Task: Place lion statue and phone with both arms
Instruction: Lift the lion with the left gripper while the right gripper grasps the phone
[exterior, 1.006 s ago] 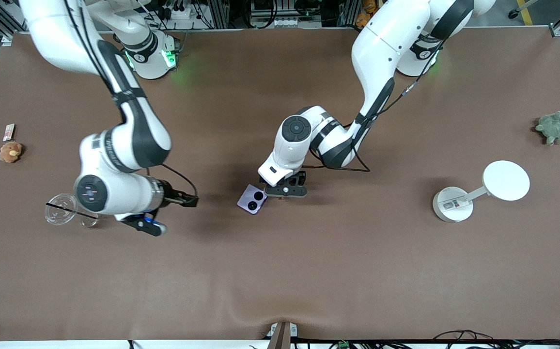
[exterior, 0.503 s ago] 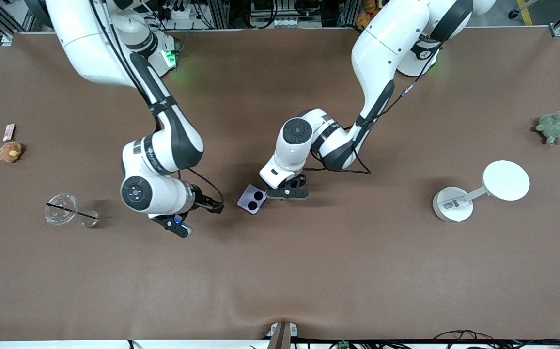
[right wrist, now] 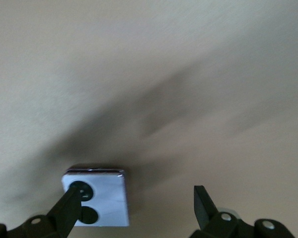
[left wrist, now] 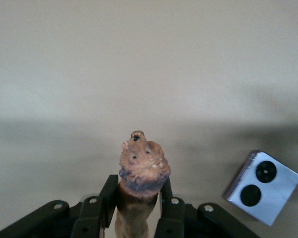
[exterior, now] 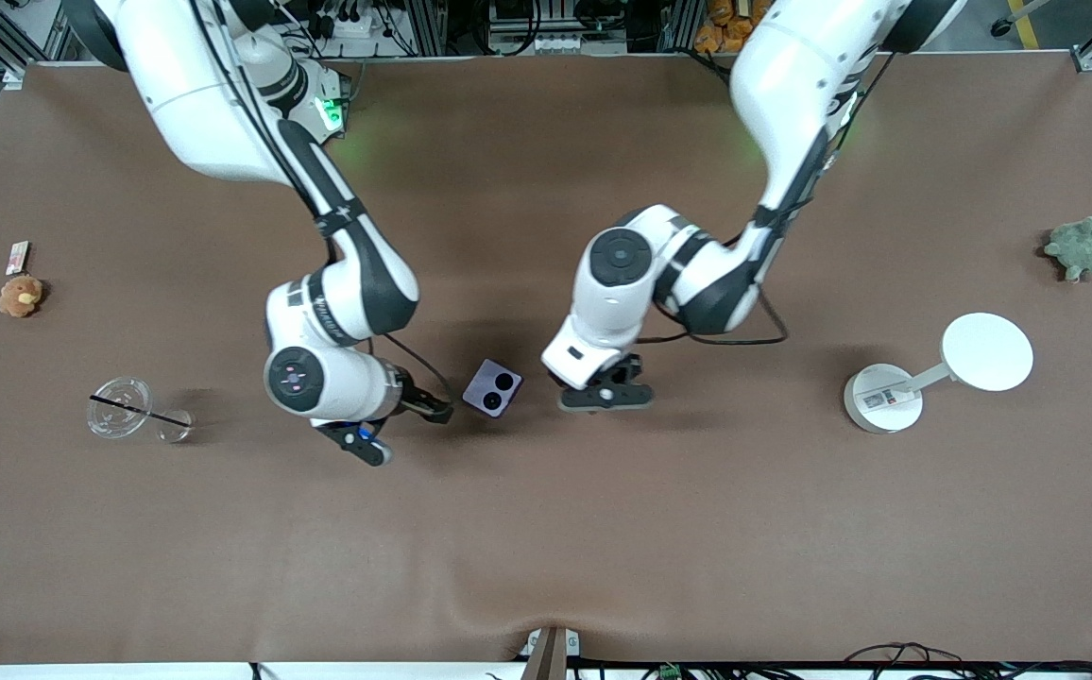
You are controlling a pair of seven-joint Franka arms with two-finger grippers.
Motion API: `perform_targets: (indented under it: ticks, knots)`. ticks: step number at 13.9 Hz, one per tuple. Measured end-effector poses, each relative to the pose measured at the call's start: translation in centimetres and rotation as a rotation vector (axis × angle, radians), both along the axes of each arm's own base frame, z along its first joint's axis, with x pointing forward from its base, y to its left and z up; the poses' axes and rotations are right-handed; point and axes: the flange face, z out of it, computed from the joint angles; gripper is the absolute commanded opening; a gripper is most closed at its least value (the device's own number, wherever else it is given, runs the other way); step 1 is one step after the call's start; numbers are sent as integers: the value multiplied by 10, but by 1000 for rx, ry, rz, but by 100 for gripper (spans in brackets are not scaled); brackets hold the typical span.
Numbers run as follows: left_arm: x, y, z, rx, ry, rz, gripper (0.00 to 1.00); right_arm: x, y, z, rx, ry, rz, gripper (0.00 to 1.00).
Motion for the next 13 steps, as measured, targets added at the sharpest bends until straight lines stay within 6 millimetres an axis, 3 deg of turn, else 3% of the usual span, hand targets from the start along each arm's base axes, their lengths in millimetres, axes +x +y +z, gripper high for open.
perform_targets:
  ticks: [2, 4, 10, 13]
  knots:
    - [20, 40, 18, 31, 4, -45, 0, -12, 37, -16, -1, -10, 23, 100]
    - [42, 88, 21, 37, 21, -106, 0, -23, 57, -30, -8, -3, 52, 100]
    - [68, 219, 2, -50, 119, -190, 0, -26, 65, -48, -9, -18, 56, 100]
    - [62, 261, -11, -11, 146, -203, 0, -29, 75, -59, -4, -39, 61, 100]
